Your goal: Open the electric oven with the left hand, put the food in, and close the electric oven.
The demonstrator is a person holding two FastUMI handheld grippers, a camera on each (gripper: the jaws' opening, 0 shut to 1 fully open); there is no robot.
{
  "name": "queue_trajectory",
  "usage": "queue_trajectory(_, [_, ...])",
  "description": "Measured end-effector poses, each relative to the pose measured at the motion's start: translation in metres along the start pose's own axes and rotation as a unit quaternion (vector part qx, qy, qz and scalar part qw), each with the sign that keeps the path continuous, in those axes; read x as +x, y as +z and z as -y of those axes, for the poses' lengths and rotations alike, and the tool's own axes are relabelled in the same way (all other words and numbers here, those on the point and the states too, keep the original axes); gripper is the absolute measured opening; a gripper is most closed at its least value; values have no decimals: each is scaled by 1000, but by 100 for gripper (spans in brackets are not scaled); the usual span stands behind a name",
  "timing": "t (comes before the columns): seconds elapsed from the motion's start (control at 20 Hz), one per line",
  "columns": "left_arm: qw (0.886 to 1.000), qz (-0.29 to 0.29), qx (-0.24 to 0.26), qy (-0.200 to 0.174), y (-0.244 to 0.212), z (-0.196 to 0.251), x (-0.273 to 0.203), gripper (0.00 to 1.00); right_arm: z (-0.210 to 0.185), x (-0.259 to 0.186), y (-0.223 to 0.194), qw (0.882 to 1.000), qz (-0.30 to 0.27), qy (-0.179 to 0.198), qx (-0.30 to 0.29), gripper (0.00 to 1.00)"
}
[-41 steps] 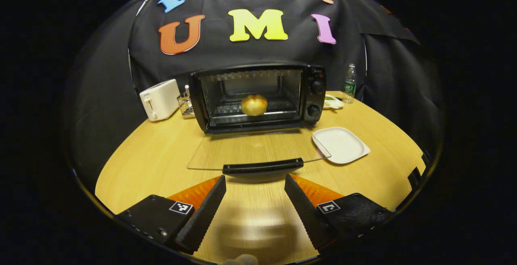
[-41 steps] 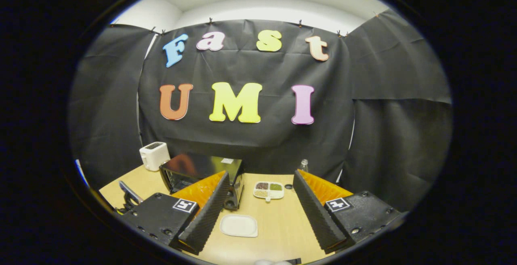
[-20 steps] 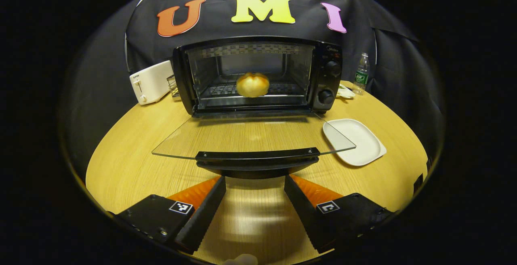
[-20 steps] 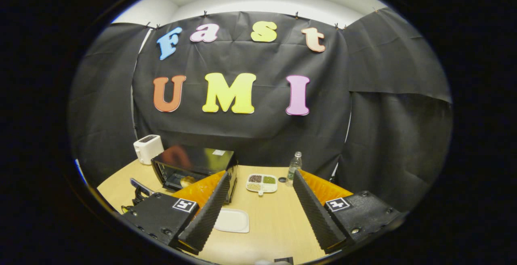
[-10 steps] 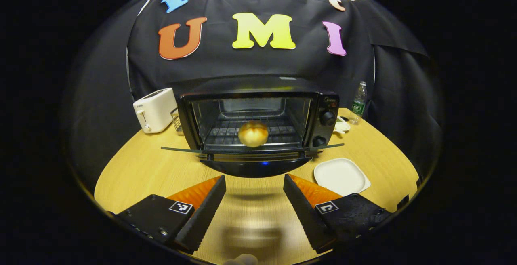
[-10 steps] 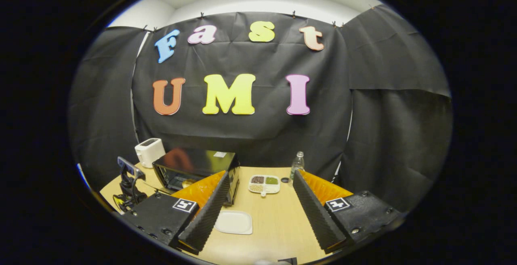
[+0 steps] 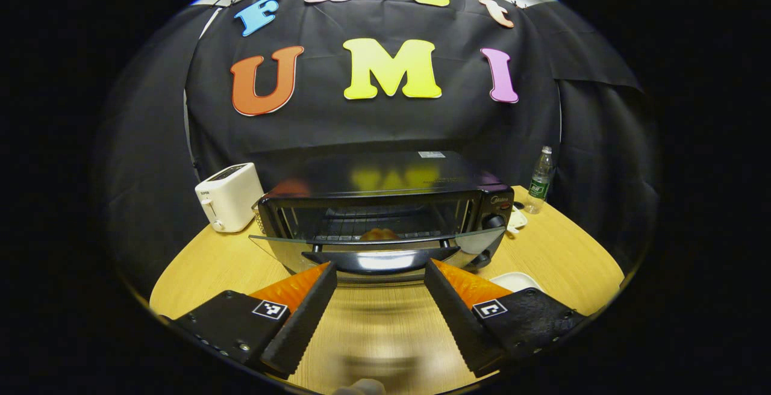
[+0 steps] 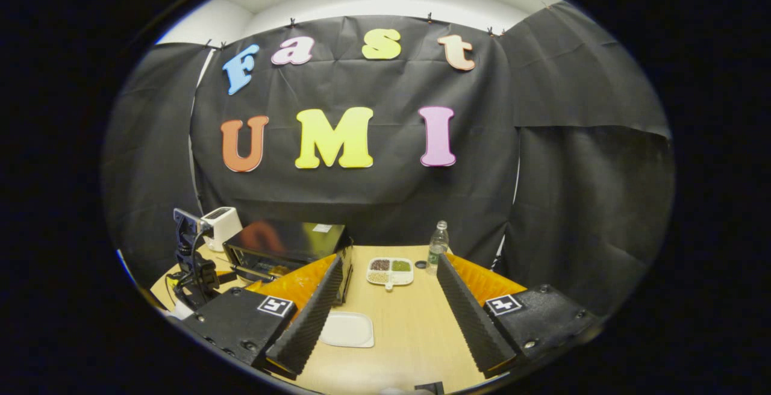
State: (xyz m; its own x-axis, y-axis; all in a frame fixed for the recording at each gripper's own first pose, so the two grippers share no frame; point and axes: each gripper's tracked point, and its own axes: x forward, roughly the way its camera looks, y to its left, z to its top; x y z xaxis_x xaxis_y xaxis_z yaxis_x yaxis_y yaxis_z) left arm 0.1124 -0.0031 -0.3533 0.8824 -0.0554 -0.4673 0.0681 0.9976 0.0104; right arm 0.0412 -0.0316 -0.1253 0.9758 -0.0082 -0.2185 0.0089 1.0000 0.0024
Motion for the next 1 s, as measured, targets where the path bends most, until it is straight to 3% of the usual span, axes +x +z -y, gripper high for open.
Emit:
queue_trajectory(0.5, [999, 32, -7, 11, 38, -5, 42, 95, 7, -6, -6, 1000, -14, -3, 8, 97])
queue_trajectory(0.8, [1000, 27, -9, 5, 31, 1, 40, 96, 9, -6, -6, 1000, -17, -5, 13, 97])
queue_trajectory(1.0, [999, 45, -3, 13, 51, 0, 13, 96, 5, -7, 4, 1000, -9, -2, 12, 97])
